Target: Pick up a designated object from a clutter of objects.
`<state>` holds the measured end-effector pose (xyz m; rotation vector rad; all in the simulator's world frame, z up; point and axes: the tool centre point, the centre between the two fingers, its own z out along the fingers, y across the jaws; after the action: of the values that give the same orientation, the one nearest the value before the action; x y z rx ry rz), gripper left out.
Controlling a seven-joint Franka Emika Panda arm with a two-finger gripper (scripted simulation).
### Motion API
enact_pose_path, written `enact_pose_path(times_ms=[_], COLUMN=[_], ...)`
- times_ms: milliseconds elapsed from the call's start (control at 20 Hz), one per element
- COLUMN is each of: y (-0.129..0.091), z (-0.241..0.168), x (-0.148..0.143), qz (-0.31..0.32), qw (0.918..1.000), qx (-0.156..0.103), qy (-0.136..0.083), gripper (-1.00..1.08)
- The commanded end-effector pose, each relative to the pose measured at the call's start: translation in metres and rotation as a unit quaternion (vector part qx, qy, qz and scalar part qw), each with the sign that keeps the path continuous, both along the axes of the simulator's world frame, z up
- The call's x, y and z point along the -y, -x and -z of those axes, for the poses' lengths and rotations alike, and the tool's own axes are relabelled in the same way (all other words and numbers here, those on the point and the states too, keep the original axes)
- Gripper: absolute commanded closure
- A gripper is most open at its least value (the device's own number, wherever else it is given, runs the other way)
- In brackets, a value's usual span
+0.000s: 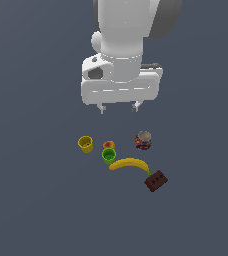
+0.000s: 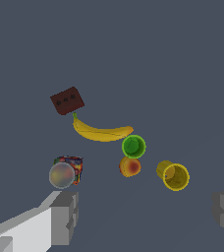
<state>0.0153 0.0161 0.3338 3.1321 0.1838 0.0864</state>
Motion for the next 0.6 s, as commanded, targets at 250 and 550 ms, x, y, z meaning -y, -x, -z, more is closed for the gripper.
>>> enact_pose_path(times_ms=[250,550], y=[-0.01,-0.021], z=[0.023,0.054], x=[-0.004,-0.009], qz=[-0.061,-0.141], qw=[0.9981,0.9899], qx=[-0.003,-0.008], qy=[0.007,0.015], gripper=[-0.92,-0.92])
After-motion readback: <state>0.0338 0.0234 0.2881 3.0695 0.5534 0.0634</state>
